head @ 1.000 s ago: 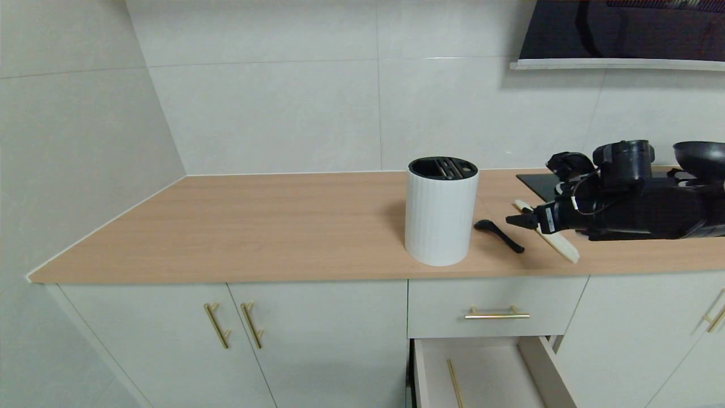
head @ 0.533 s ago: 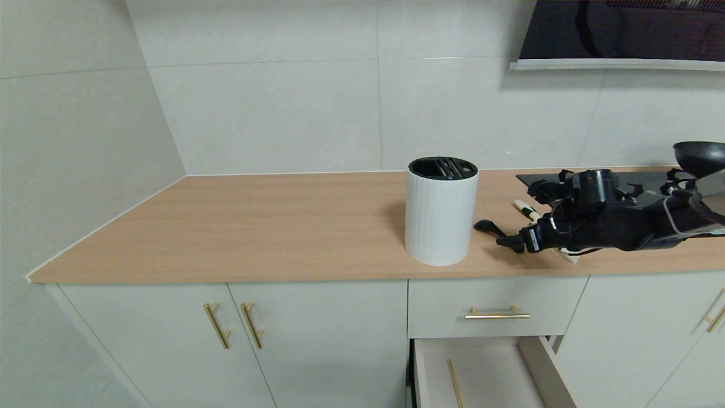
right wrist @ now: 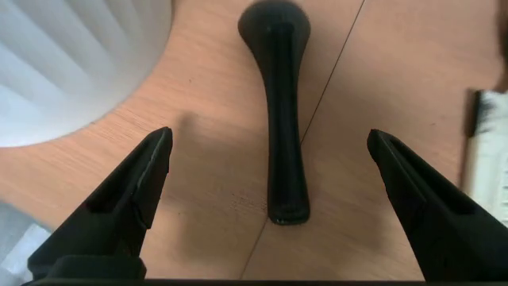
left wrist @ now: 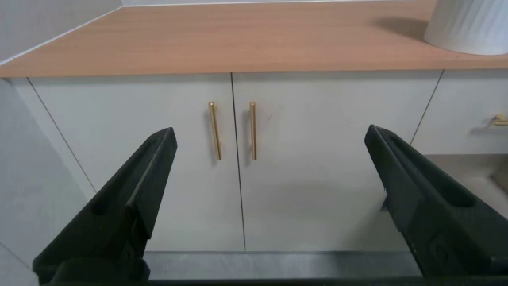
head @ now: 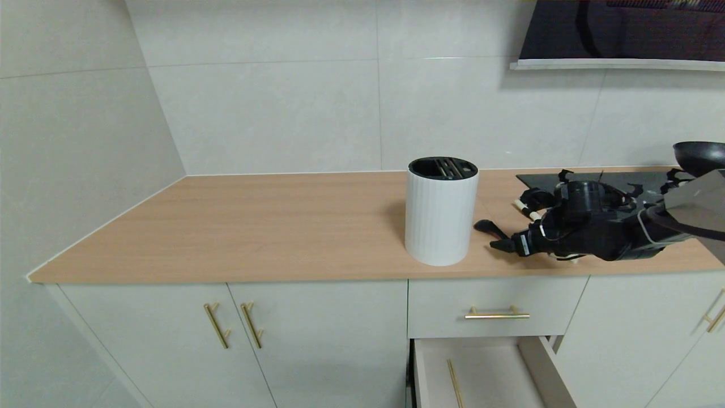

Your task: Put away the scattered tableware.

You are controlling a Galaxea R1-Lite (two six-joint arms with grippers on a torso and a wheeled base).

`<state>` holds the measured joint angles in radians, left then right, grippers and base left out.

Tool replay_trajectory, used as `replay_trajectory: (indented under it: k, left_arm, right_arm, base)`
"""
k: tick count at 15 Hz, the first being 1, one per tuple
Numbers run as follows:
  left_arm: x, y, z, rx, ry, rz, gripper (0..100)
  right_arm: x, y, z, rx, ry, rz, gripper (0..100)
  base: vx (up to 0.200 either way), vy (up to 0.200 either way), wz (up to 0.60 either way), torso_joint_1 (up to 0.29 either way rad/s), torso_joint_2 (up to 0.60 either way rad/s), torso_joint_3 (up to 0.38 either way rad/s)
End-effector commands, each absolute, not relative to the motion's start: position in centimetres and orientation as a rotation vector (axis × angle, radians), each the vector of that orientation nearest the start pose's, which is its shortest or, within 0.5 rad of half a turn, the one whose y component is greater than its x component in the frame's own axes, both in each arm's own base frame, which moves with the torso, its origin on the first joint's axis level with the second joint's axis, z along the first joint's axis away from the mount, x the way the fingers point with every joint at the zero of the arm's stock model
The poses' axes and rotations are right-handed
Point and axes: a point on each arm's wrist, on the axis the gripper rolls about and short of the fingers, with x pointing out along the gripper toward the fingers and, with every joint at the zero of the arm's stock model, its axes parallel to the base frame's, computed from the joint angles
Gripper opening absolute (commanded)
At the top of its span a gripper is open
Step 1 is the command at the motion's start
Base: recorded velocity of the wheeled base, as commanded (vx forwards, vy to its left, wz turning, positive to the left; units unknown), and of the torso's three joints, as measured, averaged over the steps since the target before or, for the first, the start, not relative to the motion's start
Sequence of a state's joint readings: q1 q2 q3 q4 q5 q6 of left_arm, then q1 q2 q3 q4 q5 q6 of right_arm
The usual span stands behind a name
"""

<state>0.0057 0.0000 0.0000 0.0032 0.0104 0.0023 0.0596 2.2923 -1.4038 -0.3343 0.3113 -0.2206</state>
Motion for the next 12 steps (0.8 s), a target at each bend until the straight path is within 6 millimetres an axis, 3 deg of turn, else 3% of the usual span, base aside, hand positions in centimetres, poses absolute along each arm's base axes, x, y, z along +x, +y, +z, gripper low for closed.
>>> replay_trajectory:
  k: [1, 9, 10, 12]
  left_arm:
    - [-2.28, 0.01, 7.52, 0.003, 0.003, 0.017, 100]
    - [-2.28, 0.01, 7.52, 0.003, 0.003, 0.017, 100]
    - [-2.28, 0.01, 7.52, 0.003, 0.003, 0.017, 100]
    - [-2.28, 0.01, 7.52, 0.002, 0.003, 0.017, 100]
  right_arm:
    - [45.7, 3.43, 7.67, -0.136, 0.517, 0.419, 100]
    - [46.37, 3.46, 7.05, -0.124, 0.518, 0.414, 100]
    - [46.38, 3.46, 6.97, -0.124, 0.52, 0.413, 0]
    - [46.4, 3.46, 6.83, -0.124, 0.523, 0.412, 0]
  base:
    - [0.0, 0.0, 0.0, 0.0, 0.0, 0.0]
    - [0.0, 0.0, 0.0, 0.0, 0.0, 0.0]
    - [0.0, 0.0, 0.0, 0.0, 0.0, 0.0]
    - [0.0, 0.0, 0.0, 0.0, 0.0, 0.0]
